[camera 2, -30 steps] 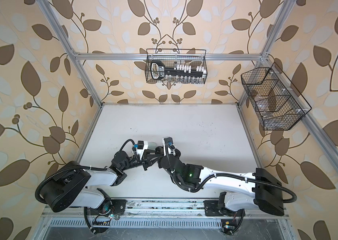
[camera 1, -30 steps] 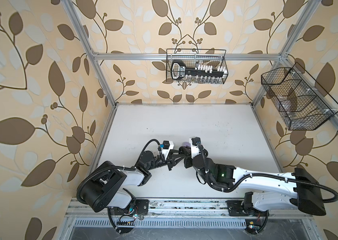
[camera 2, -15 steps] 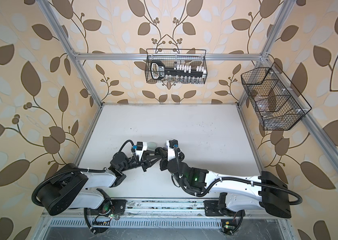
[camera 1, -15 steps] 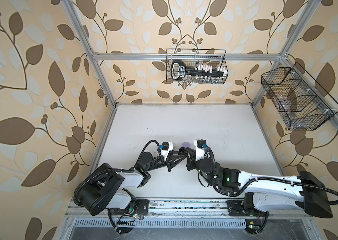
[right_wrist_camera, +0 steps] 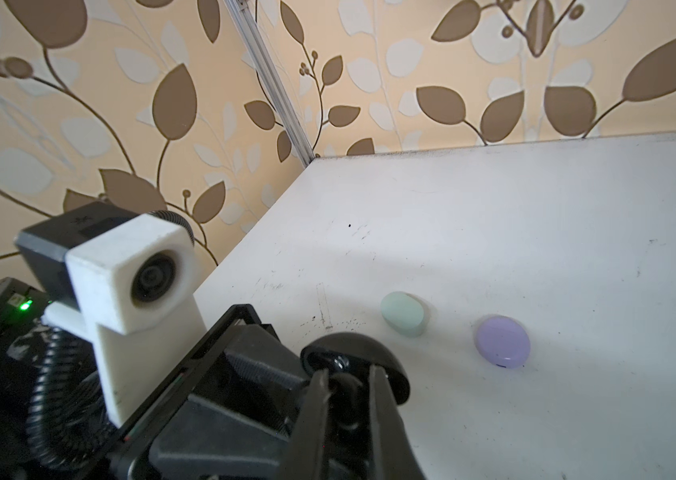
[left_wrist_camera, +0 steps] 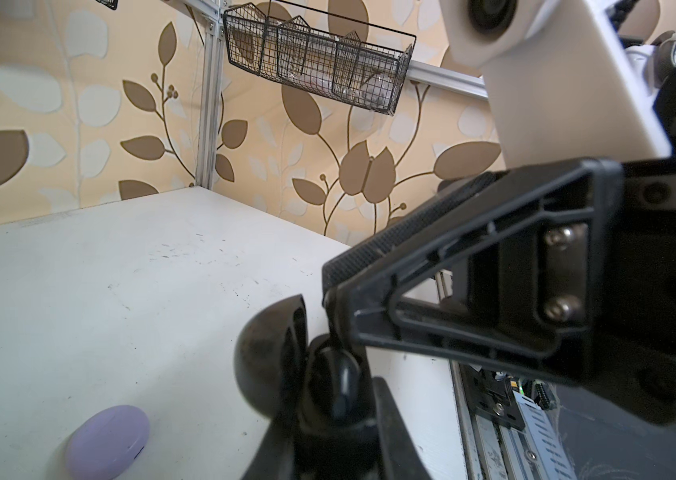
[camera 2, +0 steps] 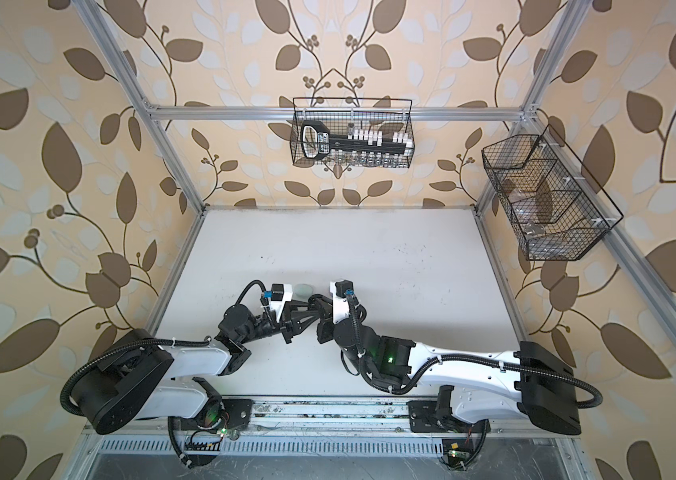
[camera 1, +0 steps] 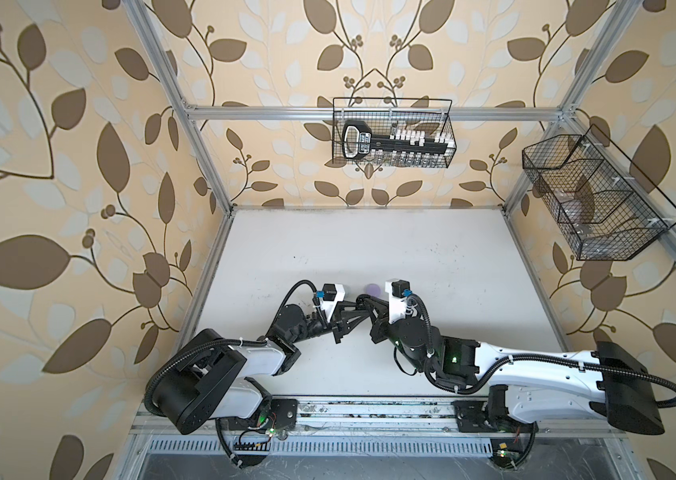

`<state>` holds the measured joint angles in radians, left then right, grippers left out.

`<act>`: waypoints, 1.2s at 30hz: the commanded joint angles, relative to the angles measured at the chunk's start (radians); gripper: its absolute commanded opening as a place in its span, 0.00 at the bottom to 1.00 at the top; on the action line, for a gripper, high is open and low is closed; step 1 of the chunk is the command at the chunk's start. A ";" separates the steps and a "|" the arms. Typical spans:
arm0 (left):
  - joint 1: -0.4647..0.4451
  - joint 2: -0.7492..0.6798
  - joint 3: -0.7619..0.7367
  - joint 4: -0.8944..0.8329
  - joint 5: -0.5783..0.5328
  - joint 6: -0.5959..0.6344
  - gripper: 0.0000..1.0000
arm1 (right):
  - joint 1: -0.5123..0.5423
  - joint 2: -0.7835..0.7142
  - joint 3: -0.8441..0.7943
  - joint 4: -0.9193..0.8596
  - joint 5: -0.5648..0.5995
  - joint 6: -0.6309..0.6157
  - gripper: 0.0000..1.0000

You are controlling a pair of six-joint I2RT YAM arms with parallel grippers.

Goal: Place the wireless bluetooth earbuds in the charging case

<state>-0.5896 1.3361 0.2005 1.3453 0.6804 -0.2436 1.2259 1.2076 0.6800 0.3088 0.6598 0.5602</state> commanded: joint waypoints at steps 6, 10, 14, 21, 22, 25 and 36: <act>-0.001 -0.062 -0.005 0.078 0.006 0.007 0.00 | 0.025 0.006 -0.007 -0.060 -0.017 -0.003 0.24; -0.001 -0.069 -0.010 0.078 0.005 0.009 0.00 | 0.028 0.002 0.001 -0.078 -0.011 -0.009 0.26; -0.001 -0.072 -0.016 0.077 0.004 0.018 0.00 | 0.038 -0.021 0.002 -0.111 0.036 -0.012 0.38; -0.001 -0.095 -0.030 0.077 0.004 0.028 0.00 | 0.040 -0.049 -0.004 -0.161 0.087 0.001 0.42; -0.001 -0.098 -0.032 0.077 0.002 0.030 0.00 | 0.040 -0.054 -0.007 -0.162 0.090 0.001 0.42; -0.001 -0.100 -0.034 0.078 0.001 0.032 0.00 | 0.040 -0.071 -0.014 -0.165 0.092 0.002 0.42; -0.001 -0.139 -0.053 0.078 0.055 0.053 0.00 | 0.023 -0.143 -0.025 -0.196 0.019 -0.034 0.39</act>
<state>-0.5896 1.2274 0.1574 1.3376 0.6918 -0.2203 1.2537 1.0828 0.6682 0.1371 0.7040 0.5488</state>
